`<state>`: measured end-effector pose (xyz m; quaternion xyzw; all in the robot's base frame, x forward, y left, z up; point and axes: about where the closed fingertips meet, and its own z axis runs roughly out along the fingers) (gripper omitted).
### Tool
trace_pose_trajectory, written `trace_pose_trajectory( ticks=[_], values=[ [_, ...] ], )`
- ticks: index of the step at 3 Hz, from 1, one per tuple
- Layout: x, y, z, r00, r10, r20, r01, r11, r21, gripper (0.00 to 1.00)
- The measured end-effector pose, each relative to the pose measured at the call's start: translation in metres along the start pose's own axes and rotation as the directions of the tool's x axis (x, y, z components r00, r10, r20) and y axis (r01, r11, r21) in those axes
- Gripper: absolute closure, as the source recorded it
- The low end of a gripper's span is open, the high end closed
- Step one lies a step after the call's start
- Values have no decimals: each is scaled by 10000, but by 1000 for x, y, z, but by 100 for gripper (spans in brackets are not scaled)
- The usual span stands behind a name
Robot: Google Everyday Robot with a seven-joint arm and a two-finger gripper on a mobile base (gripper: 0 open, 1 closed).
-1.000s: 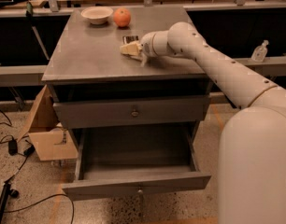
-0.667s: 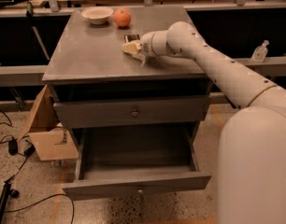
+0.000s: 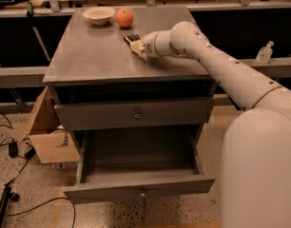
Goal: Place rxbar chocolate into middle drawer
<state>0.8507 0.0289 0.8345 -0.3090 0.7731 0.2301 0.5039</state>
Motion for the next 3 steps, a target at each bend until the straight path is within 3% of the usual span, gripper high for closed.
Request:
trace_pose_trajectory(
  ticks=[3],
  values=[
    [0,0,0,10000,-3,-1,3,10000,2,100]
  ],
)
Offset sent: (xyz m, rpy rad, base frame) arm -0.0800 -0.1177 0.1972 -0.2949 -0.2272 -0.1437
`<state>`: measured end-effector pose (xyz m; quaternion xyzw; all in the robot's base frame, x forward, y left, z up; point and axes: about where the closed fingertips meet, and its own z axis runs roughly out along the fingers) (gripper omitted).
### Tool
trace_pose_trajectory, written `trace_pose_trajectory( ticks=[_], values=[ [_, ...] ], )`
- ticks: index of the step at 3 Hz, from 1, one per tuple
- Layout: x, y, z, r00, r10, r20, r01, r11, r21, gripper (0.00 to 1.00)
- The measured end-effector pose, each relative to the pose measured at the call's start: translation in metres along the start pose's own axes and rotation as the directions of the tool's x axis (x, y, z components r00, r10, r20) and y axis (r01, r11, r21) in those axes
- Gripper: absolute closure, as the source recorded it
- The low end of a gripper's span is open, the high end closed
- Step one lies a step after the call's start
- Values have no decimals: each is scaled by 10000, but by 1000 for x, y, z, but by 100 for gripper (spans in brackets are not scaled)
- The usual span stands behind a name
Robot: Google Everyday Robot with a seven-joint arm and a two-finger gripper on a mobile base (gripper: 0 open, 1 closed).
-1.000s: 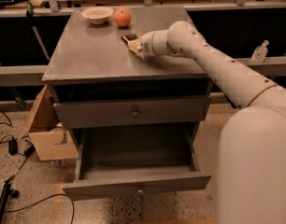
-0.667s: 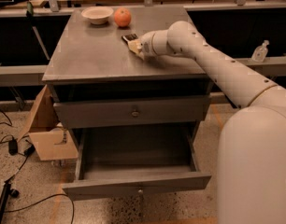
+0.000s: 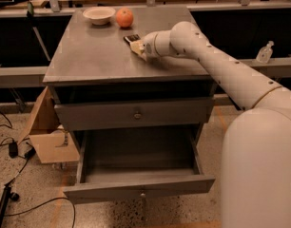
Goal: Place rxbar chocolate into middle drawer
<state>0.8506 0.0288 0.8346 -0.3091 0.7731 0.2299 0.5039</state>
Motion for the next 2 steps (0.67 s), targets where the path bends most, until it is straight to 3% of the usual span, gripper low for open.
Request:
trace_pose_trajectory(
  ticks=[2],
  values=[
    [0,0,0,10000,0,-1,0,10000,-2,100]
  ],
)
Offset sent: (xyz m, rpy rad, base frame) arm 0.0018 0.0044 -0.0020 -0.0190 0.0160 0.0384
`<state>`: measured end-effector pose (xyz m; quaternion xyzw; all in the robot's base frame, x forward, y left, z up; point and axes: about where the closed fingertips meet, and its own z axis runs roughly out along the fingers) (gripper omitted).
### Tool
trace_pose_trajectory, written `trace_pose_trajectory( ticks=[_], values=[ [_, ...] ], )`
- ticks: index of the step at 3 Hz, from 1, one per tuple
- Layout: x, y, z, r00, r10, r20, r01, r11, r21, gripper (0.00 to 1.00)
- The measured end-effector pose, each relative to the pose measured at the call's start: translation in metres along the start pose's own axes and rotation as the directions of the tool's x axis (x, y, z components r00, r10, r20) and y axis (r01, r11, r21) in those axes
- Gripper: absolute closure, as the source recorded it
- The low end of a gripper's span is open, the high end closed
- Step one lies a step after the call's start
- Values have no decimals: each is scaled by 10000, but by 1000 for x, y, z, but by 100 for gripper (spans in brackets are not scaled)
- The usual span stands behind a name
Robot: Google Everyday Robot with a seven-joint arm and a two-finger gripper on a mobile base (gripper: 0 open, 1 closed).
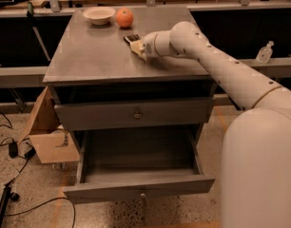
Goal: Place rxbar chocolate into middle drawer
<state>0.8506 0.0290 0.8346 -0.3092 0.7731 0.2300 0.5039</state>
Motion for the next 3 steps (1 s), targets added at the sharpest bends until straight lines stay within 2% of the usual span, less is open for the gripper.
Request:
trace_pose_trajectory(
  ticks=[3],
  values=[
    [-1,0,0,10000,-1,1,1,10000,1,100]
  ],
)
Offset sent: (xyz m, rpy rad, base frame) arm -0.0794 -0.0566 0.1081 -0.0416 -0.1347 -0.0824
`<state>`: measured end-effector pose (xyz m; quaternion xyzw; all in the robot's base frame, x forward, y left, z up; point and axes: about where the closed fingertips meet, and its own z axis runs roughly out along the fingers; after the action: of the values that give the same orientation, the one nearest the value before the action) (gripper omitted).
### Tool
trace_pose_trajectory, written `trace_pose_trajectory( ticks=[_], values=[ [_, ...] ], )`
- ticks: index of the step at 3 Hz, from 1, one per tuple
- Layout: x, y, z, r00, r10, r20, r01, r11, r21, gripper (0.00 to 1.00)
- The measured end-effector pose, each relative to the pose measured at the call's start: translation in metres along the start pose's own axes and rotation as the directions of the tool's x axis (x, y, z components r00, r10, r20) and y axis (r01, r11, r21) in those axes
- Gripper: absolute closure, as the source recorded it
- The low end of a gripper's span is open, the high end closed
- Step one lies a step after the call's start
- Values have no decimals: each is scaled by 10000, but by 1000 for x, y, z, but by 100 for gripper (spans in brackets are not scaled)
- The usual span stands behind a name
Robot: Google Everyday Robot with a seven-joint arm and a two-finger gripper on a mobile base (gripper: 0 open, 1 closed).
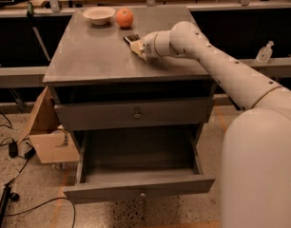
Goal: Place rxbar chocolate into middle drawer
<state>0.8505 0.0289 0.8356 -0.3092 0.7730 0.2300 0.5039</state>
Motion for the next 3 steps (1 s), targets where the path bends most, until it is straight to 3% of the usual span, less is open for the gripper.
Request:
trace_pose_trajectory(
  ticks=[3],
  values=[
    [0,0,0,10000,0,-1,0,10000,-3,100]
  ],
)
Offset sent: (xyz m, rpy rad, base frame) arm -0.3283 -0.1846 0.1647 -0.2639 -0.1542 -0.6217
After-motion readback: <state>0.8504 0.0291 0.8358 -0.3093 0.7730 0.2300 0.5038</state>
